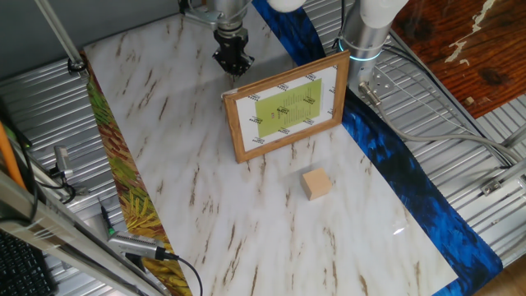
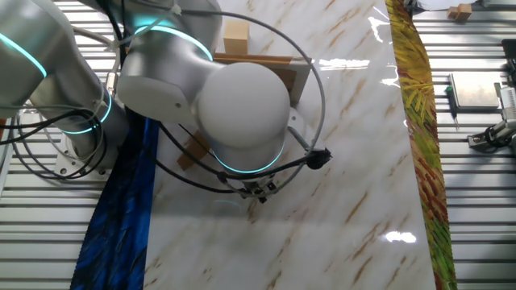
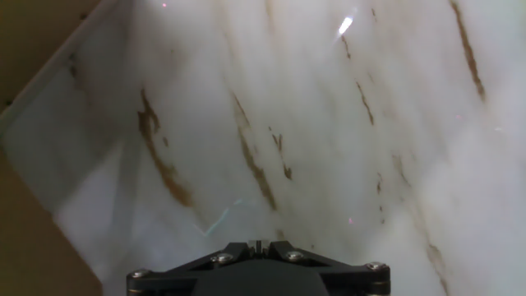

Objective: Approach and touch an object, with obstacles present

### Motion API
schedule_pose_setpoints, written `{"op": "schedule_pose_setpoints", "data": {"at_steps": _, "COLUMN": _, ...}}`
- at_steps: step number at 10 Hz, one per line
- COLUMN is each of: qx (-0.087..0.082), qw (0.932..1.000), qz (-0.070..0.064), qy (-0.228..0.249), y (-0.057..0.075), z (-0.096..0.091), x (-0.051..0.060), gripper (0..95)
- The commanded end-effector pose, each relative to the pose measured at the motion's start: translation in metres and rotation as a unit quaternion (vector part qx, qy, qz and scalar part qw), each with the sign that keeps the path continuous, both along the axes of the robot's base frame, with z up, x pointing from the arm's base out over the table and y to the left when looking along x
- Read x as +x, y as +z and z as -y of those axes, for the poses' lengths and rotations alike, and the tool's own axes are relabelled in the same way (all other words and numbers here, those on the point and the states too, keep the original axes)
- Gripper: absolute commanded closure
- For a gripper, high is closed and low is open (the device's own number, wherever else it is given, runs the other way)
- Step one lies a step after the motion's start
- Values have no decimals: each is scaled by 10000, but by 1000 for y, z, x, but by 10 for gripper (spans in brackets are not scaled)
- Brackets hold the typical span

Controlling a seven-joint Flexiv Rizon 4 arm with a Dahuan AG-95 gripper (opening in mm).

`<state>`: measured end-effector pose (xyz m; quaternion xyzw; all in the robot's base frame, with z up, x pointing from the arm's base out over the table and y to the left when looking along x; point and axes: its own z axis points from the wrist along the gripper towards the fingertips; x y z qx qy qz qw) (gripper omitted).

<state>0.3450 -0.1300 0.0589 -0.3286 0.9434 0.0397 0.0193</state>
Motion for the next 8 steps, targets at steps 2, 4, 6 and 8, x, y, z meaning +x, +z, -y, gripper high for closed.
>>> {"op": "schedule_pose_setpoints", "data": {"at_steps": 2, "qx": 2, "qw": 10000, "qz": 28, "qy": 70, "y": 2, "z": 4, "x": -1, "gripper": 950}}
{"op": "schedule_pose_setpoints", "data": {"at_steps": 4, "qx": -42, "qw": 10000, "qz": 26, "qy": 87, "y": 3, "z": 8, "x": -2, "gripper": 950}}
{"op": "schedule_pose_setpoints", "data": {"at_steps": 6, "qx": -111, "qw": 9999, "qz": 26, "qy": 88, "y": 4, "z": 11, "x": -3, "gripper": 950}}
{"op": "schedule_pose_setpoints", "data": {"at_steps": 8, "qx": -115, "qw": 9999, "qz": 35, "qy": 112, "y": 3, "z": 19, "x": -6, "gripper": 950}}
